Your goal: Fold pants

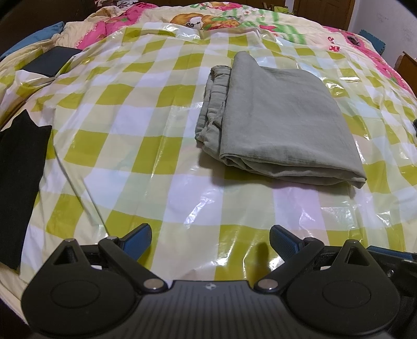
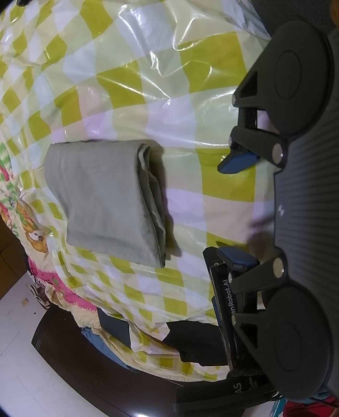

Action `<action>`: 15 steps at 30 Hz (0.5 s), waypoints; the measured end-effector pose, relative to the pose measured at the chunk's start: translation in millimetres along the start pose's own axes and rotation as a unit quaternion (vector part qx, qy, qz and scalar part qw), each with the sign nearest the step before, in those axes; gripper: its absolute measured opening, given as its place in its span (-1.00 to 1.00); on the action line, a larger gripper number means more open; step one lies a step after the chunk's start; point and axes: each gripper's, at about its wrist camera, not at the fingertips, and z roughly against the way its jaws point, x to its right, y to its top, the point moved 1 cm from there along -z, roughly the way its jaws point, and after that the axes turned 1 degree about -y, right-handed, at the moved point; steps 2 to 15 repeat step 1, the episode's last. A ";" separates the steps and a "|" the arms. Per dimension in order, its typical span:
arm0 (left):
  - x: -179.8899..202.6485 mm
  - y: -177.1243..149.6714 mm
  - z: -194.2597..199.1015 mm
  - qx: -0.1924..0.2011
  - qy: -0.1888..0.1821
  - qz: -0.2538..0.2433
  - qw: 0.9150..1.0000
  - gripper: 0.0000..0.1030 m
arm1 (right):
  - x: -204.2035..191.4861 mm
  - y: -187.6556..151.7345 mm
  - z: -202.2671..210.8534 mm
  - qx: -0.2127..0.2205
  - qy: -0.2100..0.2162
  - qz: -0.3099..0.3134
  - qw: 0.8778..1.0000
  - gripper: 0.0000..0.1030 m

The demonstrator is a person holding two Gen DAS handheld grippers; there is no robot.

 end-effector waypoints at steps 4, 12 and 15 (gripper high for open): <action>-0.4 -0.1 -0.1 -0.001 0.000 0.001 1.000 1.00 | -0.3 0.0 -0.2 0.000 0.000 0.000 1.000 0.23; -0.4 -0.1 -0.1 -0.001 0.000 0.001 1.000 1.00 | -0.3 0.0 -0.2 0.000 0.000 0.000 1.000 0.23; -0.4 -0.1 -0.1 -0.001 0.000 0.001 1.000 1.00 | -0.3 0.0 -0.2 0.000 0.000 0.000 1.000 0.23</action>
